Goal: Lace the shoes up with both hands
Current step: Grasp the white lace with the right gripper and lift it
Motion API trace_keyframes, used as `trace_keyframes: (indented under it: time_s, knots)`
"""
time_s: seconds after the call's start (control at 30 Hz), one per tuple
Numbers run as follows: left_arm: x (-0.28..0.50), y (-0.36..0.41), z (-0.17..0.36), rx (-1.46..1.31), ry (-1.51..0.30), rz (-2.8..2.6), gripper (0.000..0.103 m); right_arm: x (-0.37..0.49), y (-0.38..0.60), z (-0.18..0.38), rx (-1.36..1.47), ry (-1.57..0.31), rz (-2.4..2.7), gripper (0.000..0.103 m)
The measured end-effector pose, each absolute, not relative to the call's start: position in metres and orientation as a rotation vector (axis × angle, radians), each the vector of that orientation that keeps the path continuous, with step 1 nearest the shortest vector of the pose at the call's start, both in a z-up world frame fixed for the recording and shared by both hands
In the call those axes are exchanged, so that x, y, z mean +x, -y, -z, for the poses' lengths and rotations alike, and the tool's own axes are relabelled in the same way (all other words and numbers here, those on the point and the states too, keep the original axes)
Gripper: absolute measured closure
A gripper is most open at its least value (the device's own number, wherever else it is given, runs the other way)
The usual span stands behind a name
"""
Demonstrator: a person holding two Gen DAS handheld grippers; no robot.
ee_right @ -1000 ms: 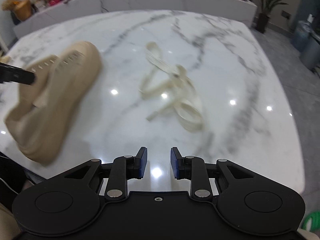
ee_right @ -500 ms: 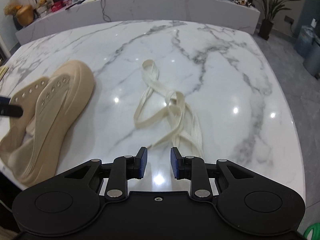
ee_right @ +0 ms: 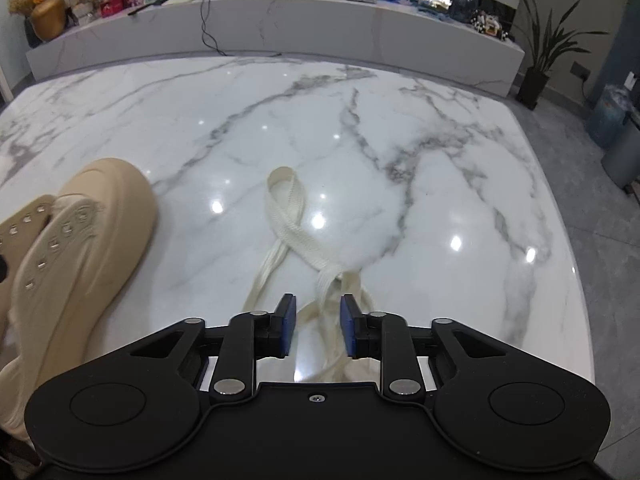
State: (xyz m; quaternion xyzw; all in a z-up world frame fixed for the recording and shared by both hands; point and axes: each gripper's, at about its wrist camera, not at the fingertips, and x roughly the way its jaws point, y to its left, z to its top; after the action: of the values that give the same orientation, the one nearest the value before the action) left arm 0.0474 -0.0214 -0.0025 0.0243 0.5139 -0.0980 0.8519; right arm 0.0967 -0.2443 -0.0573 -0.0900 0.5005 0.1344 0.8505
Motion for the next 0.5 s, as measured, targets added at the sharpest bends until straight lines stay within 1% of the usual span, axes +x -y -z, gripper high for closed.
trace_keyframes:
  time_s: [0.07, 0.23, 0.4, 0.5]
  knots:
    - [0.05, 0.021, 0.003, 0.053, -1.083, 0.21, 0.071, 0.1, 0.245, 0.059, -0.164, -1.07, -0.288, 0.103]
    - [0.051, 0.019, 0.004, 0.047, -1.084, 0.206, 0.071, 0.094, 0.24, 0.041, -0.111, -1.054, -0.357, 0.103]
    - [0.047, 0.022, -0.002, 0.051, -1.061, 0.245, 0.071, 0.076, 0.214, 0.008, -0.114, -0.975, -0.478, 0.103]
    - [0.045, 0.024, -0.004, 0.062, -1.055, 0.254, 0.071, 0.065, 0.196, -0.011, -0.163, -0.895, -0.513, 0.103]
